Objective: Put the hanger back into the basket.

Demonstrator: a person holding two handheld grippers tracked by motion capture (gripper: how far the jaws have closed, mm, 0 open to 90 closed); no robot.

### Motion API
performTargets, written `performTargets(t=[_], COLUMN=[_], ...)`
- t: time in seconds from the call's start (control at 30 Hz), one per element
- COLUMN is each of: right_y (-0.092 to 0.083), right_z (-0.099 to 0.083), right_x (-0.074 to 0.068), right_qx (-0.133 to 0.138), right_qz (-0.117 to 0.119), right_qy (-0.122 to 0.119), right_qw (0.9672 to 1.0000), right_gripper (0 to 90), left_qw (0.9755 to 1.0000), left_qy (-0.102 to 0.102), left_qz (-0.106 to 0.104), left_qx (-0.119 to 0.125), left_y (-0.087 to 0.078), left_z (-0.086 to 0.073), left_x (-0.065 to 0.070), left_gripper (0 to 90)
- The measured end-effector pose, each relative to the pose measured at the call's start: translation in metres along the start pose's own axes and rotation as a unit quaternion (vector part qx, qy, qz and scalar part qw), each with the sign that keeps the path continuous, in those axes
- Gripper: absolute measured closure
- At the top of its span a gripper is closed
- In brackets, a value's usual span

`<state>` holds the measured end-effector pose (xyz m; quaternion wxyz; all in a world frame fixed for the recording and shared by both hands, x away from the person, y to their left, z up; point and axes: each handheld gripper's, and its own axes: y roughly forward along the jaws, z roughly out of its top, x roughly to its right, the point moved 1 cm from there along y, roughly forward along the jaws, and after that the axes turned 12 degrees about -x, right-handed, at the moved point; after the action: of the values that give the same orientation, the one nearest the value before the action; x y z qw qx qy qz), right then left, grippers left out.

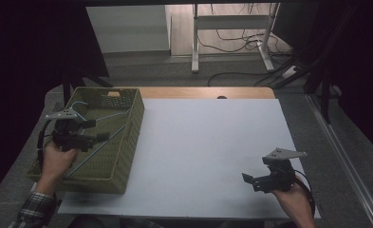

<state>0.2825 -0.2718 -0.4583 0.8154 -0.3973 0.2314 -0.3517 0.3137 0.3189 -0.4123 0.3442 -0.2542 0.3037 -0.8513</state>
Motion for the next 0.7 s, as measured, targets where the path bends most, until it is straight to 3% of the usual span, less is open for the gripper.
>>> performTargets(t=[0.37, 0.7], right_y=[-0.006, -0.011], right_z=[-0.002, -0.007], right_x=[0.004, 0.010], right_qx=[0.008, 0.012], right_qz=[-0.006, -0.013], right_qy=[0.007, 0.015], right_qw=[0.9999, 0.9997], right_gripper=[0.0, 0.0], left_qw=[0.9989, 0.9987], left_qy=[0.046, 0.050], left_qz=[0.005, -0.006], left_qx=[-0.003, 0.005], left_y=[0.005, 0.023], left_z=[0.002, -0.009], left_x=[0.042, 0.070], left_gripper=[3.0, 1.7])
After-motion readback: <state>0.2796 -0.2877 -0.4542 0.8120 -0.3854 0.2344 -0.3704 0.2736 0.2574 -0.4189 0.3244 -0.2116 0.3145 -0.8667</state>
